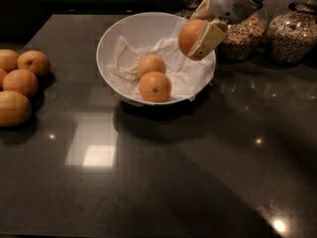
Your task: Pick orange from white bowl
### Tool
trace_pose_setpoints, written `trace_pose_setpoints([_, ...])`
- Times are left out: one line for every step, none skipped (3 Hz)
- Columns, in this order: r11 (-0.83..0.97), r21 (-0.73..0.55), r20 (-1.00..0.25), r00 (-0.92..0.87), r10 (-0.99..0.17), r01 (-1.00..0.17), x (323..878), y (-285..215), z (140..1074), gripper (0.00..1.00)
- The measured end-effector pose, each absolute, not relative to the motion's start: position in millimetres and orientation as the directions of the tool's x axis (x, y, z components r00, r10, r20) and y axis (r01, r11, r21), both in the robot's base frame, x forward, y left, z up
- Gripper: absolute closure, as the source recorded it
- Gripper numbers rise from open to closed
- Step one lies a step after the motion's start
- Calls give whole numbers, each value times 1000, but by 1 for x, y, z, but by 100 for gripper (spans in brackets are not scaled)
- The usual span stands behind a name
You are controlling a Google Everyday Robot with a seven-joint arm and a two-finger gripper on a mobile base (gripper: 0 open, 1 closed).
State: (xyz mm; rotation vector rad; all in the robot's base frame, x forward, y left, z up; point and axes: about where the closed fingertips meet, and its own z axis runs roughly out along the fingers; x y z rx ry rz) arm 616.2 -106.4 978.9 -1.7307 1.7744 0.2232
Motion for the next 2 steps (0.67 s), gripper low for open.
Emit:
trace_pose_setpoints([59,-330,-569,149,-809,-942,599,-86,995,100])
trace_pose_setpoints([55,-330,-571,153,-807,-942,599,-84,995,100])
